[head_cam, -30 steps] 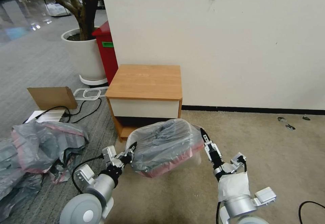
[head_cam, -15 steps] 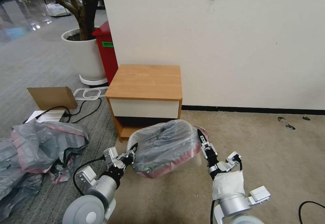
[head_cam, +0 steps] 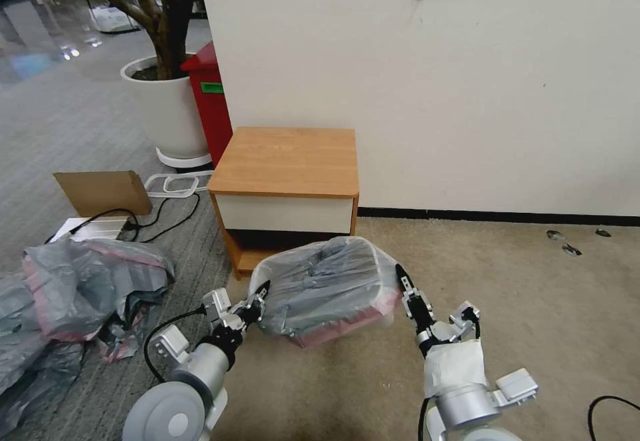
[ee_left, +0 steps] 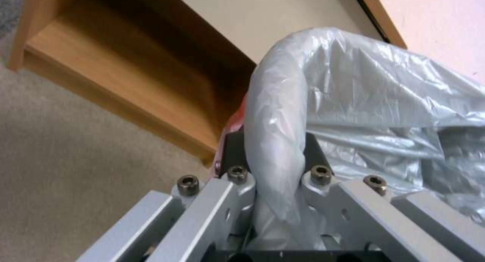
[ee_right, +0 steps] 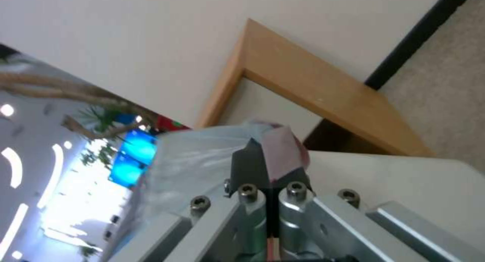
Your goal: Pick up the garbage bag from the table and place it over the trash can.
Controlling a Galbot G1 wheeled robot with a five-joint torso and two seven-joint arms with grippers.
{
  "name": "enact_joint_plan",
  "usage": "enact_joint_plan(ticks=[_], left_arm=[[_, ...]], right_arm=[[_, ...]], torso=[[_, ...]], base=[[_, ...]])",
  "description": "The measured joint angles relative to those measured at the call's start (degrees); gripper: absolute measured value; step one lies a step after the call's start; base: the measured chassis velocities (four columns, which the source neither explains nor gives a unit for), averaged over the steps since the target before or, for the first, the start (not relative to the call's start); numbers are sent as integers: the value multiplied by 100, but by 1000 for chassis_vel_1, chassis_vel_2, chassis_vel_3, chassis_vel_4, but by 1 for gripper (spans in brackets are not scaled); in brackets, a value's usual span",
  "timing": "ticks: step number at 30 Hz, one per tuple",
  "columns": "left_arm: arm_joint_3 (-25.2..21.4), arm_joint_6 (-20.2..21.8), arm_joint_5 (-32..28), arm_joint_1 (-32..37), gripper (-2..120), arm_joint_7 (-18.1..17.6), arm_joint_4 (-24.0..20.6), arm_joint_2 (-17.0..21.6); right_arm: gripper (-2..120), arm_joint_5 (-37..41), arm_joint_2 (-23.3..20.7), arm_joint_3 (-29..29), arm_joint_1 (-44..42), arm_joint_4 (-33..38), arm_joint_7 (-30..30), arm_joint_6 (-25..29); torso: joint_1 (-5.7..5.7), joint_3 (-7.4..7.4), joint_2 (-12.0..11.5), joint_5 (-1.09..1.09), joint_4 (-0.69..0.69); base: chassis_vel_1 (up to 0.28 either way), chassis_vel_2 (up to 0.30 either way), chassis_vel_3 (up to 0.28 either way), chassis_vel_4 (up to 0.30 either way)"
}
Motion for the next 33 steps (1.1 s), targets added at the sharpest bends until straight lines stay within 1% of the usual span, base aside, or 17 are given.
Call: enact_joint_plan(ticks=[6, 10, 12, 14, 15, 19, 30, 33], left_arm=[[-28, 21, -88, -9, 6, -1, 0, 27], [-32, 43, -208, -16, 6, -2, -3, 44], [-32, 47, -227, -19, 6, -3, -6, 44], [-32, 68, -287, -35, 6, -1, -19, 50], [-32, 68, -287, -35, 6, -1, -19, 50], [-28, 107, -389, -53, 6, 48, -43, 73], [-67, 160, -408, -25, 6, 179, -49, 125], [-91, 173, -403, -34, 6, 185, -50, 167]], right_arm=[[0, -142, -90, 60, 267, -349, -113, 55], [0, -482, -177, 129, 578, -798, -233, 109], [0, -549, -185, 134, 599, -859, -255, 117], [0, -886, -209, 151, 651, -1153, -385, 216], [0, -886, -209, 151, 651, -1153, -385, 216], [0, -1360, -219, 161, 740, -1637, -522, 471], [0, -1435, -217, 188, 817, -1773, -513, 520], [0, -1388, -262, 223, 706, -1610, -507, 495]], torso=[[0, 0, 0, 0, 0], [0, 0, 0, 0, 1], [0, 0, 0, 0, 1], [0, 0, 0, 1, 1], [0, 0, 0, 1, 1], [0, 0, 0, 1, 0], [0, 0, 0, 0, 1], [0, 0, 0, 0, 1]], base=[[0, 0, 0, 0], [0, 0, 0, 0], [0, 0, 0, 0], [0, 0, 0, 0], [0, 0, 0, 0], [0, 0, 0, 0], [0, 0, 0, 0], [0, 0, 0, 0]])
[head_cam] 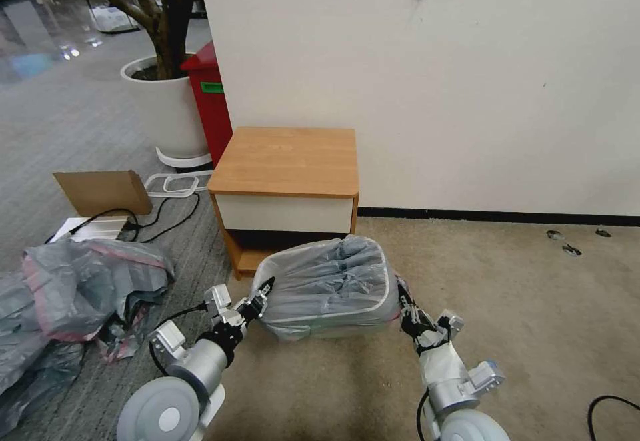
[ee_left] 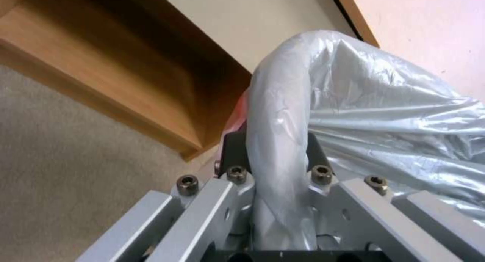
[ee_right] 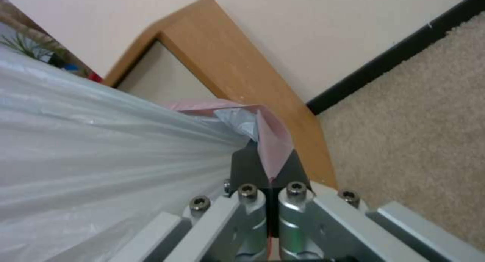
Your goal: Pick up the garbage bag from the table and place it over the trash can.
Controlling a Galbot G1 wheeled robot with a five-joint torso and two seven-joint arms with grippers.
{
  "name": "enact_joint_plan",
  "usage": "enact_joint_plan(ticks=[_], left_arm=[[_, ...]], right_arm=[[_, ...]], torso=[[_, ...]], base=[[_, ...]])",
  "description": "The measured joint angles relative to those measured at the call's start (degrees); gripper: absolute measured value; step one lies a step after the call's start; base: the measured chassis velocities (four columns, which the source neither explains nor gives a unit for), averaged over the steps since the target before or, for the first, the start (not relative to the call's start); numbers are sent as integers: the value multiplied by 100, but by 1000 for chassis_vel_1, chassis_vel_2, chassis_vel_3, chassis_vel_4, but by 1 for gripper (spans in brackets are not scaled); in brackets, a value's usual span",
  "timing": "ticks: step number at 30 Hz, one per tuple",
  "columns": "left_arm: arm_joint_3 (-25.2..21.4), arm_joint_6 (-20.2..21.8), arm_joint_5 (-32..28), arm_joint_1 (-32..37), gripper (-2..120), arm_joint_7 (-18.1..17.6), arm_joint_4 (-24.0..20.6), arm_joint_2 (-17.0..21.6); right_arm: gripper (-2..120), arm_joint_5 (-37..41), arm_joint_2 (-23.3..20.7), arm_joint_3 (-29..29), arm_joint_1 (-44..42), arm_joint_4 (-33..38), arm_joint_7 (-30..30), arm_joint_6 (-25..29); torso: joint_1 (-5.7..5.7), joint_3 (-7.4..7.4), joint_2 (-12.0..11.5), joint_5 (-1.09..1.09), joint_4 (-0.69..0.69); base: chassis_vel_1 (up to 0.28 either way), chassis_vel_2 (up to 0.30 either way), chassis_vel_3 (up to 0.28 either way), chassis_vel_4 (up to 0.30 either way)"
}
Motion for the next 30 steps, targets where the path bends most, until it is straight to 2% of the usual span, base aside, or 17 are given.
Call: enact_joint_plan(ticks=[1, 3, 7, 9, 11, 14, 16, 19, 20, 21, 23, 24, 27, 28, 29, 30], left_arm=[[0, 0, 0, 0, 6, 0, 0, 0], [-35, 0, 17, -22, 6, -2, 26, 57], [-55, -5, 88, -72, 6, -96, 69, 144], [-66, -16, 216, -130, 6, -196, 107, 253], [-66, -17, 258, -144, 6, -237, 110, 293], [-46, -21, 484, -155, 6, -313, 111, 397], [-26, -23, 632, -148, 6, -321, 111, 435], [126, -37, 1418, -87, 6, -325, 51, 515], [126, -37, 1418, -87, 6, -325, 51, 515], [191, -37, 1706, -70, 6, -322, 13, 521], [295, -39, 2211, -57, 6, -264, -27, 526], [295, -39, 2211, -57, 6, -264, -27, 526], [419, -41, 2606, -69, 6, -176, -79, 516], [419, -41, 2606, -69, 6, -176, -79, 516], [445, -41, 2676, -77, 6, -166, -91, 505], [486, -46, 2831, -92, 6, -131, -109, 481]], right_arm=[[0, 0, 0, 0, 0, 0, 0, 0], [10, 132, -112, 53, -161, 270, 2, -23], [20, 392, -221, 128, -344, 493, -50, -25], [32, 893, -285, 247, -570, 792, -165, -98], [35, 1077, -294, 288, -640, 917, -185, -119], [49, 1455, -294, 492, -715, 1370, -187, -317], [53, 1464, -290, 581, -684, 1546, -180, -431], [67, 982, -563, 662, -227, 2127, -180, -881], [67, 982, -563, 662, -227, 2127, -180, -881], [74, 692, -817, 576, 14, 2274, -180, -1091], [78, 100, -1455, 210, 630, 2448, -62, -1638], [78, 100, -1455, 210, 630, 2448, -62, -1638], [66, -336, -2420, -849, 1915, 2499, 184, -2557], [66, -336, -2420, -849, 1915, 2499, 184, -2557], [62, -424, -2576, -1139, 2197, 2465, 209, -2667], [56, -776, -2830, -1744, 2731, 2322, 215, -2848]], torso=[[0, 0, 0, 0, 0], [0, 0, 0, 0, 0], [0, 0, 0, 0, 0], [0, 0, 0, 0, -1], [0, 0, 0, 0, -1], [0, 0, 0, 0, 0], [0, 0, 0, 0, -2], [0, 0, 0, 0, 0], [0, 0, 0, 0, 0], [0, 0, 0, 1, -1], [0, 0, 0, 1, -1], [0, 0, 0, 1, -1], [0, 0, 0, 0, 2], [0, 0, 0, 0, 2], [0, 0, 0, 1, 3], [0, 1, 0, -1, 2]], base=[[0, 0, 0, 0], [0, 0, 0, 0], [0, 0, 0, 0], [0, 0, 0, 0], [0, 0, 0, 0], [0, 0, 0, 0], [0, 0, 0, 0], [0, 0, 0, 0], [0, 0, 0, 0], [0, 0, 0, 0], [0, 0, 0, 0], [0, 0, 0, 0], [0, 0, 0, 0], [0, 0, 0, 0], [0, 0, 0, 0], [0, 0, 0, 0]])
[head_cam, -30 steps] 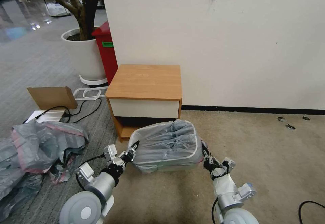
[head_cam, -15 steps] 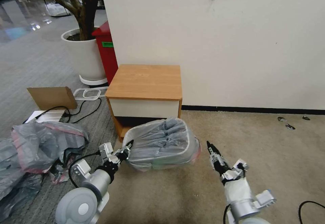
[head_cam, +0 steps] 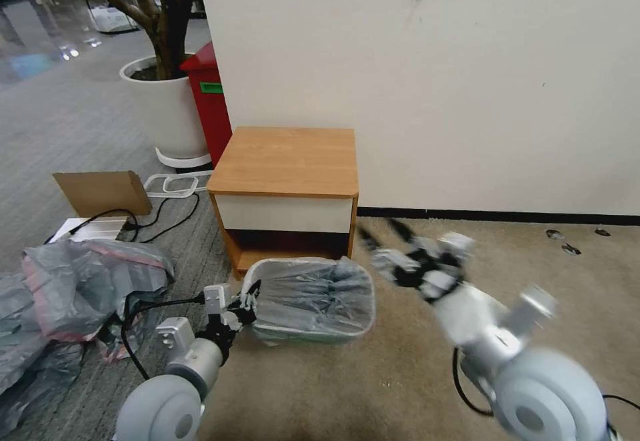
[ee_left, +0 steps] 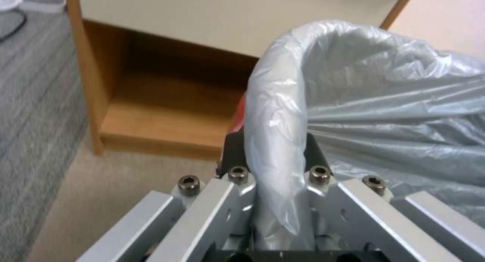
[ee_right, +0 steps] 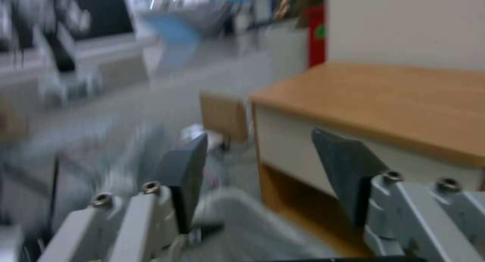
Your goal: Pick up the garbage bag from the table and place it over the trash can.
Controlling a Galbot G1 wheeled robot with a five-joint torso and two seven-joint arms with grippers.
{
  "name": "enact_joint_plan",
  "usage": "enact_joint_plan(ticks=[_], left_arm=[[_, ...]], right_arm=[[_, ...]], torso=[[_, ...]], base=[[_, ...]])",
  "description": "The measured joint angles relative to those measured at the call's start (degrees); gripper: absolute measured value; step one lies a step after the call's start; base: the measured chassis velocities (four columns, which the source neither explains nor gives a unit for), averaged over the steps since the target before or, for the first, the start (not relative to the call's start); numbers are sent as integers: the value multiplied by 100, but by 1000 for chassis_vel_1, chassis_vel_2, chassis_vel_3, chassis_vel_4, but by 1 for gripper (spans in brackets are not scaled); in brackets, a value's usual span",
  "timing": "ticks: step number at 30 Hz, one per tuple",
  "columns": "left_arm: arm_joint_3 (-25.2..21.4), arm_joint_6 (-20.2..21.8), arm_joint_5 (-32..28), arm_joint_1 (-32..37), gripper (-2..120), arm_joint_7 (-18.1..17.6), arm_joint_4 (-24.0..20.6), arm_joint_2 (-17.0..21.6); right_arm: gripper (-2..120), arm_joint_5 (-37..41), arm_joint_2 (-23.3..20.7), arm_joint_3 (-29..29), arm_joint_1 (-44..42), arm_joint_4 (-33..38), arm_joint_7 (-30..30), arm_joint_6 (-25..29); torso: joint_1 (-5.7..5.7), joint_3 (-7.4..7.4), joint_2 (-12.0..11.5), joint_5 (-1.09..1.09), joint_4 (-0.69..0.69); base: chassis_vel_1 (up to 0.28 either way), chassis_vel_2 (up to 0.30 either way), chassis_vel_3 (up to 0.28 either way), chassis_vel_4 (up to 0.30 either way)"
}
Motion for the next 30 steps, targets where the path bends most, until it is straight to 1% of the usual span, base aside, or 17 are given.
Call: enact_joint_plan(ticks=[1, 2, 3, 4, 5, 6, 7, 8, 9, 13, 14, 15, 16, 23, 27, 30], left_arm=[[26, -8, 164, -10, 6, 65, -9, -19], [26, -8, 164, -10, 6, 65, -9, -19], [45, -15, 298, -18, 6, 122, -20, -29], [82, -25, 459, -30, 6, 177, -37, -30], [108, -31, 550, -38, 6, 201, -52, -25], [108, -31, 550, -38, 6, 201, -52, -25], [145, -44, 724, -45, 6, 256, -78, -8], [159, -55, 800, -48, 6, 282, -91, -6], [159, -55, 800, -48, 6, 282, -91, -6], [232, -112, 1067, -58, 6, 348, -151, -41], [232, -112, 1067, -58, 6, 348, -151, -41], [247, -120, 1118, -59, 6, 356, -174, -59], [260, -131, 1182, -59, 6, 373, -197, -72], [292, -225, 1500, -58, 6, 497, -272, -104], [341, -308, 1740, -68, 6, 628, -343, -130], [379, -329, 1830, -68, 6, 680, -371, -144]], right_arm=[[51, -332, -132, -443, 360, -137, -46, -79], [51, -332, -132, -443, 360, -137, -46, -79], [45, -537, -189, -749, 588, -238, -80, -156], [41, -765, -220, -1131, 885, -350, -98, -428], [36, -907, -220, -1336, 1059, -405, -100, -665], [36, -907, -220, -1336, 1059, -405, -100, -665], [29, -1108, -214, -1613, 1324, -469, -125, -999], [26, -1169, -210, -1721, 1436, -503, -128, -1128], [26, -1169, -210, -1721, 1436, -503, -128, -1128], [8, -1215, -173, -2107, 1838, -781, -137, -1628], [8, -1215, -173, -2107, 1838, -781, -137, -1628], [2, -1220, -169, -2183, 1922, -876, -138, -1723], [0, -1220, -168, -2265, 1996, -947, -142, -1758], [0, -1233, -148, -2620, 2299, -1264, -47, -1774], [0, -1211, -131, -2888, 2499, -1470, 200, -1768], [0, -1260, -109, -2978, 2542, -1555, 273, -1762]], torso=[[0, 0, 0, 1, -1], [0, 0, 0, 1, -1], [0, 0, 0, 1, -2], [0, 0, 0, 2, -3], [0, 0, 0, 2, -2], [0, 0, 0, 2, -2], [0, 0, 0, 1, -3], [0, 0, 0, 1, -3], [0, 0, 0, 1, -3], [0, 0, 0, 1, -3], [0, 0, 0, 1, -3], [0, 0, 0, 1, -3], [0, 0, 0, 1, -4], [0, 0, 0, 1, -3], [0, 0, 0, 1, -3], [0, -1, 0, 1, -3]], base=[[0, 0, 0, 0], [0, 0, 0, 0], [0, 0, 0, 0], [0, 0, 0, 0], [0, 0, 0, 0], [0, 0, 0, 0], [0, 0, 0, 0], [0, 0, 0, 0], [0, 0, 0, 0], [0, 0, 0, 0], [0, 0, 0, 0], [0, 0, 0, 0], [0, 0, 0, 0], [0, 0, 0, 0], [0, 0, 0, 0], [0, 0, 0, 0]])
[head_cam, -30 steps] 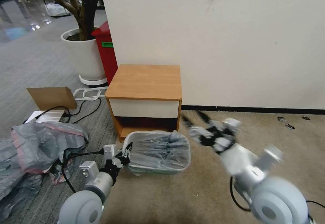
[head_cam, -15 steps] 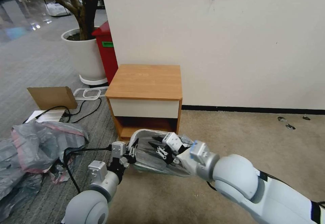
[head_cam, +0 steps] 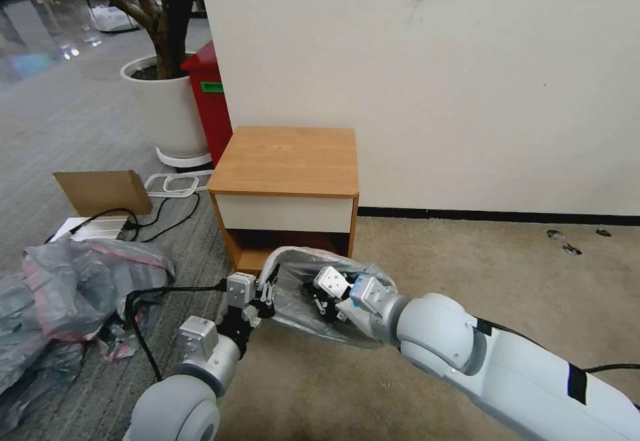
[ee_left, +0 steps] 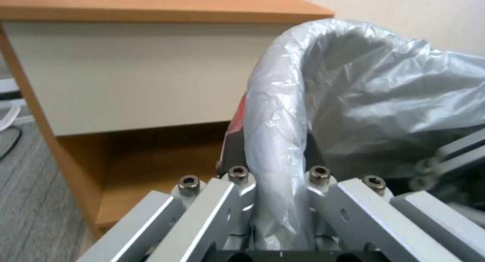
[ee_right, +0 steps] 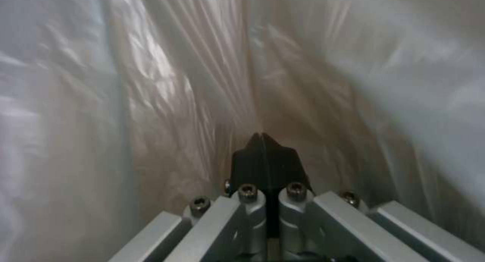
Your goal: Pick up the garbage bag from the table and place it over the trash can.
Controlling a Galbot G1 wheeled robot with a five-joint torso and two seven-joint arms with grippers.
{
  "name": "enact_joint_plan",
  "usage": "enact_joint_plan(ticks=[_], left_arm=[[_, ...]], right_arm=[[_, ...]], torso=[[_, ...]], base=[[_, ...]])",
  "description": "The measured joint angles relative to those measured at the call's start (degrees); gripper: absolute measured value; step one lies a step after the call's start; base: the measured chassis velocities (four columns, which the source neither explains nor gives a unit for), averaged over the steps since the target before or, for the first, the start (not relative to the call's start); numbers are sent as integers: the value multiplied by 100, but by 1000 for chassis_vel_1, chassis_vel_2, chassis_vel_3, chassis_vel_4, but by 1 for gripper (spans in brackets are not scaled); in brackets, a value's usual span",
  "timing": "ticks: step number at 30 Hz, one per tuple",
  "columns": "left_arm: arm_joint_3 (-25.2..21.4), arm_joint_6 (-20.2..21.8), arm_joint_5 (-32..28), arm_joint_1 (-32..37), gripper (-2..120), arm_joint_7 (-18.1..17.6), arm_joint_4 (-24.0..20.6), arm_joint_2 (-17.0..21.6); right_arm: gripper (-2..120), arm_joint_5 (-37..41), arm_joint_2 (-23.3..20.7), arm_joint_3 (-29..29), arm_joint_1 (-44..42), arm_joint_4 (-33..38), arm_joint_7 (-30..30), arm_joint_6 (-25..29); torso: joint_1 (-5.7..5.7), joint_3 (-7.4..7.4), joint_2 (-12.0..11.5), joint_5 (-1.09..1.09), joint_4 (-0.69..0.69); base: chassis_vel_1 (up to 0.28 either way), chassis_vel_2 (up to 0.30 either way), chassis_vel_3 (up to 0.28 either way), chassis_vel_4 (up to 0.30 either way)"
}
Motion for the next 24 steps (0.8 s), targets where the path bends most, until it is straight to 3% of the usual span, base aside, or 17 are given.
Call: enact_joint_plan(ticks=[11, 24], left_arm=[[193, -16, 288, -6, 6, 192, -126, 3], [233, 7, 369, -67, 6, 305, -170, 29]], right_arm=[[0, -684, 238, -202, 6, -642, 83, 25], [0, -924, 370, -464, 246, -1127, 115, 30]], torso=[[0, 0, 0, 0, 0], [0, 0, 0, 0, 1]], base=[[0, 0, 0, 0], [0, 0, 0, 0]])
